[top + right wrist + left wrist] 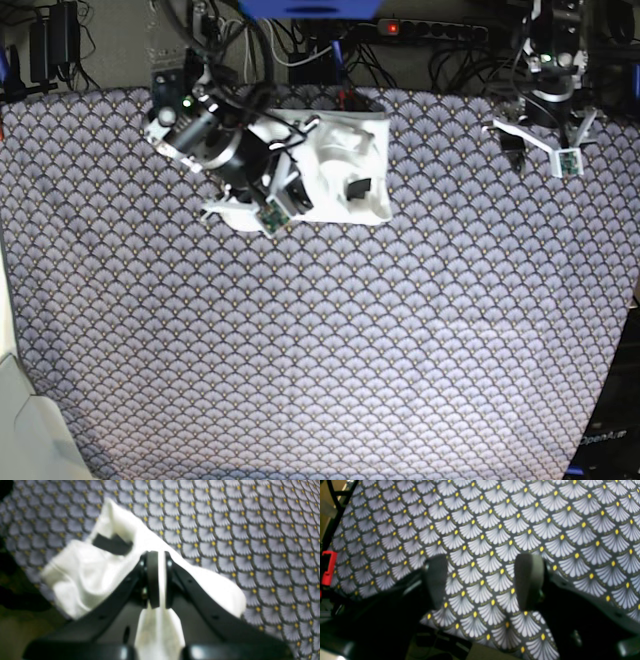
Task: Fold the T-shirt properly
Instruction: 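Press the folded bundle with the right gripper and release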
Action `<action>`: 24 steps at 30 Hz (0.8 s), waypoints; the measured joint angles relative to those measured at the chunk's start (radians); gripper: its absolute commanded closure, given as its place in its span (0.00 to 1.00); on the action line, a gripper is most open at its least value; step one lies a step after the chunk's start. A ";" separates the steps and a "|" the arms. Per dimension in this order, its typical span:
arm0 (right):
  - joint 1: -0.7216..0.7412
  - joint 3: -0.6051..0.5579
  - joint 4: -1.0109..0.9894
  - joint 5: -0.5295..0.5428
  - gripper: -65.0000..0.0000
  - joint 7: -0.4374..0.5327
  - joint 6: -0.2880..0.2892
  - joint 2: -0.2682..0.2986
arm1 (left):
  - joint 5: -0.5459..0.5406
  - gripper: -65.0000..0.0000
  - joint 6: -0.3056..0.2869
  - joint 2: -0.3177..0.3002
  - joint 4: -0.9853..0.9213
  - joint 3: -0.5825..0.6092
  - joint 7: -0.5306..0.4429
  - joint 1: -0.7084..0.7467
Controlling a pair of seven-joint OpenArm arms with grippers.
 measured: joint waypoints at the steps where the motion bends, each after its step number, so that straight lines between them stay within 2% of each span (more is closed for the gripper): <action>1: -0.012 0.000 0.000 0.001 0.98 0.012 0.000 0.001 | 0.000 0.37 0.001 0.000 0.000 0.000 0.001 -0.002; 5: -0.055 -0.010 0.000 0.003 0.98 0.005 0.000 -0.004 | 0.000 0.37 -0.002 0.000 -0.001 0.000 0.000 -0.011; 9: -0.063 -0.075 -0.003 0.005 0.98 0.016 0.000 -0.005 | 0.000 0.37 0.001 0.001 -0.001 0.000 0.000 -0.011; 13: -0.069 -0.088 -0.062 0.000 0.98 0.010 0.000 -0.003 | -0.001 0.37 0.000 0.024 0.000 0.001 0.001 -0.008; 18: -0.070 -0.142 -0.149 0.007 0.98 0.088 -0.001 -0.001 | 0.000 0.37 0.001 0.026 0.007 0.002 0.001 0.001; 24: -0.062 -0.191 -0.233 0.003 0.98 0.093 -0.001 0.004 | -0.001 0.37 0.002 0.026 0.056 0.002 0.001 0.029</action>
